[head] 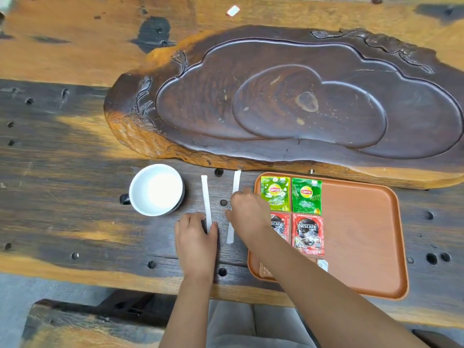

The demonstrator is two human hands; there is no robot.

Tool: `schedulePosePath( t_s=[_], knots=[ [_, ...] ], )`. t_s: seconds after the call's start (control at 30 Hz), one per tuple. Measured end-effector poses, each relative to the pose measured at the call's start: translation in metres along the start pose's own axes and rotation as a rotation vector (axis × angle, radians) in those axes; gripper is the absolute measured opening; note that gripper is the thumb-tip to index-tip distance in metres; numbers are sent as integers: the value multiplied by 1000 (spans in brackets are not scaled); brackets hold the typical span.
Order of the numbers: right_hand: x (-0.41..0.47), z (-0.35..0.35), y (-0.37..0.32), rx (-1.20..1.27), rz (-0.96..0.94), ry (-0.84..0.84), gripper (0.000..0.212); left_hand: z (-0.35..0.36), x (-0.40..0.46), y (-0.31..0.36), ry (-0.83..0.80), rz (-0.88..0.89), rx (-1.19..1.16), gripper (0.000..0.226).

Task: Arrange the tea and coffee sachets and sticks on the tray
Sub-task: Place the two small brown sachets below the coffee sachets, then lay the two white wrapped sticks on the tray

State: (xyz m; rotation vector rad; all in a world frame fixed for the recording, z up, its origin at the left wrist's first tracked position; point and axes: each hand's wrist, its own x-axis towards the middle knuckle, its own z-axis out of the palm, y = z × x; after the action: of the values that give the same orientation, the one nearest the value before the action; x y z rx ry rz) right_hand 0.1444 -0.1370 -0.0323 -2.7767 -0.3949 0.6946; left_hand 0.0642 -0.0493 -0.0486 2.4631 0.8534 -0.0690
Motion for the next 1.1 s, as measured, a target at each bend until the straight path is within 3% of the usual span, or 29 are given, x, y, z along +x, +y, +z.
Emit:
schedulePosePath(
  t_s=[0.13,0.23,0.33,0.43,0.57,0.7,0.93,1.0,1.1],
  knots=[
    [0,0,-1,19,41,2,9,-2,4,0,-11,-24,-56,7],
    [0,0,-1,39,55,3,18,-2,4,1,-22,-57,-85,8],
    [-3,-3,2,119,87,8,12,-4,4,2,-15,-137,-173,15],
    [-10,-10,15,358,162,28,7,-14,2,7,-54,-266,-407,30],
    [-36,-23,47,698,194,25,19,-26,-7,18,-176,-376,-619,22],
    [-72,-34,101,830,289,62,21,-24,-24,51,-281,-206,-572,22],
    [-118,-40,206,773,508,127,22,33,-68,126,-561,199,-311,20],
    [-124,-37,229,727,556,114,20,52,-79,141,-617,249,-261,27],
    [-127,-32,249,647,586,88,17,78,-90,156,-681,212,-199,17]
  ],
)
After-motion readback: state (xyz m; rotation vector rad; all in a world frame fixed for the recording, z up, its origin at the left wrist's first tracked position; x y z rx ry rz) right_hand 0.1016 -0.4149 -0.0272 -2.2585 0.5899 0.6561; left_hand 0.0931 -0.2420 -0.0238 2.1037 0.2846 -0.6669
